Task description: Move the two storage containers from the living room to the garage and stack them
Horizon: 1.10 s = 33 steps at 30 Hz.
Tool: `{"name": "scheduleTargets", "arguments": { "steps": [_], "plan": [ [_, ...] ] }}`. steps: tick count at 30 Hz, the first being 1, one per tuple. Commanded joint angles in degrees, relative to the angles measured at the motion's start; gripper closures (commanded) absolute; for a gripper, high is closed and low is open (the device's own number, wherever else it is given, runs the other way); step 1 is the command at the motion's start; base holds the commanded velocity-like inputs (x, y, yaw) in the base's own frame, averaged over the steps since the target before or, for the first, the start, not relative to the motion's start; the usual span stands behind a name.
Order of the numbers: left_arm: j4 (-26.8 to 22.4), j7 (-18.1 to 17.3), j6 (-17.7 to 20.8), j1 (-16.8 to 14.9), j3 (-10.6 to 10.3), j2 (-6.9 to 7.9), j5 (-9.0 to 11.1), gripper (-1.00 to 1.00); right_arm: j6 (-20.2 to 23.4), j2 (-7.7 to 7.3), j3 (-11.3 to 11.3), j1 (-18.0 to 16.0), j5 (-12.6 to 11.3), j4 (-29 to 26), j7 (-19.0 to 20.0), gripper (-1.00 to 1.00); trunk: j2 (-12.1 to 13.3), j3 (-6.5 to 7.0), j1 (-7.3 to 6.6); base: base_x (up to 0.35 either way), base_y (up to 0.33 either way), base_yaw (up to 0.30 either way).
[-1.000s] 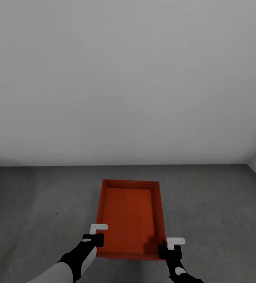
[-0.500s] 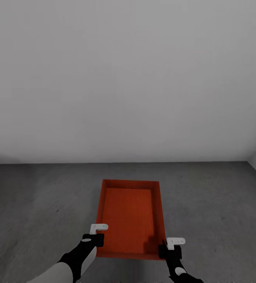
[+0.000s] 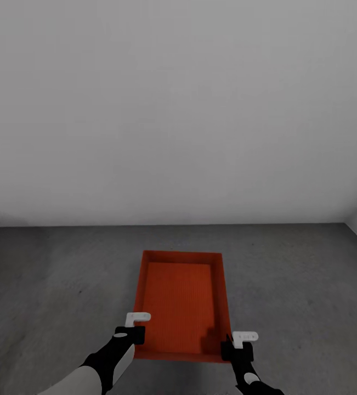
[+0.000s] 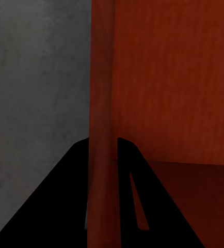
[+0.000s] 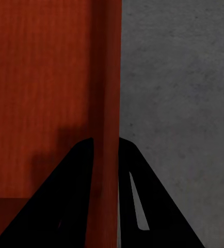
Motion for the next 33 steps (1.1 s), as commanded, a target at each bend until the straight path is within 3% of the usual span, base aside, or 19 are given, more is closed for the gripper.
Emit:
{"name": "scheduleTargets", "arguments": {
  "steps": [1, 29, 33],
  "plan": [
    [0.1, 0.6, 0.4, 0.0, -0.2, 0.00, 1.0, 1.00, -1.7, 0.02, 0.5, -0.1, -0.2, -1.2, 0.2, 1.00, 0.0, -0.05, 0.00, 0.000, 0.000, 0.000],
    [0.0, 0.6, 0.4, 0.0, -0.2, -0.02, 1.0, 1.00, -1.7, 0.03, 0.5, -0.1, -0.2, -1.2, 0.2, 1.00, 0.0, -0.06, 0.00, 0.000, 0.000, 0.000],
    [0.0, 0.6, 0.4, 0.0, -0.2, -0.01, 1.0, 1.00, -1.7, 0.03, 0.5, -0.1, -0.2, -1.2, 0.2, 1.00, -1.6, -0.78, 0.88, 0.000, 0.000, 0.000]
  ]
}}
